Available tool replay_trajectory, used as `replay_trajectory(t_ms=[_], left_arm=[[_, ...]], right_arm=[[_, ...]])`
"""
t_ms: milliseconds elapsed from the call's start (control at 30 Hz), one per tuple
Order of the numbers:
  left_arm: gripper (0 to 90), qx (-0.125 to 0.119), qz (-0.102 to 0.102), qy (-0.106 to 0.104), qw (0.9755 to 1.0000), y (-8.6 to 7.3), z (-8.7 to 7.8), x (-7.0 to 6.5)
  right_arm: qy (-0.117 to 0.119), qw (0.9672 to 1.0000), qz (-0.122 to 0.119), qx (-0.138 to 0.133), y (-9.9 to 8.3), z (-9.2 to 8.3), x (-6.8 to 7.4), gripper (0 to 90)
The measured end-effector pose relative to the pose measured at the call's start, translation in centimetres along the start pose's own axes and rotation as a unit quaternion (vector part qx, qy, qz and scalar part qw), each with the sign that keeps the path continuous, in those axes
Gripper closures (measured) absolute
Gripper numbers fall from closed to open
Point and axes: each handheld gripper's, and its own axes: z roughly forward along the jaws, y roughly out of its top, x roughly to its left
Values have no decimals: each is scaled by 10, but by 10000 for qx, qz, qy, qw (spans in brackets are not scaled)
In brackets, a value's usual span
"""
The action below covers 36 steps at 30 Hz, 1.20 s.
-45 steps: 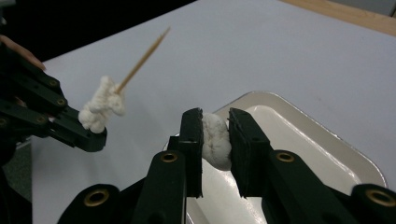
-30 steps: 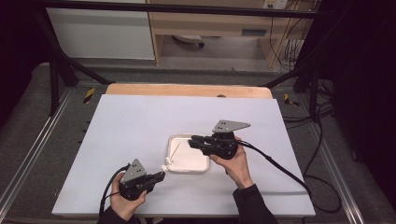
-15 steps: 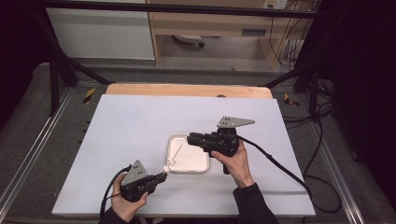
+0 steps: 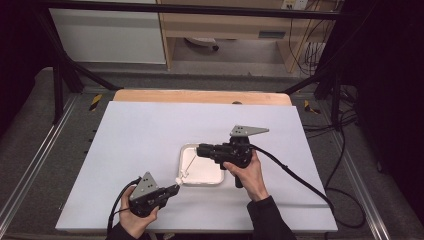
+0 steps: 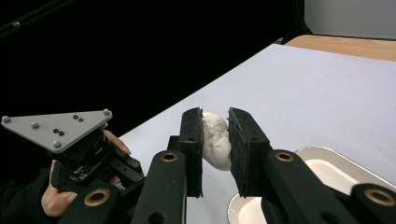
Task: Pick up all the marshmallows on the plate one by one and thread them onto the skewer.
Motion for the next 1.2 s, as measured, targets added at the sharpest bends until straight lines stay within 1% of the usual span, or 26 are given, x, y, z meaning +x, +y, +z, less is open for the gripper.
replay_trajectory(t_ms=[167,533,700,867,967,1067,1200], left_arm=[[887,-10,17,-7,10000,0,0,0],[888,15,55,-20,10000,-1,1,0],[888,72,74,-3,9999,-1,2,0],[888,47,53,18,10000,-2,2,-1],[889,39,88,14,10000,-2,1,-1],[889,42,103,32,9999,-2,1,-2],[889,35,98,59,9999,-2,1,-3]], right_arm=[[78,10000,32,3,0,1,0,761],[223,9995,127,169,-5,6,0,775],[277,9993,116,241,-7,8,1,788],[324,9991,131,247,-10,10,2,795],[369,9990,115,239,-11,10,3,798],[374,9989,116,249,-12,11,4,800],[321,9991,49,263,-14,12,5,802]])
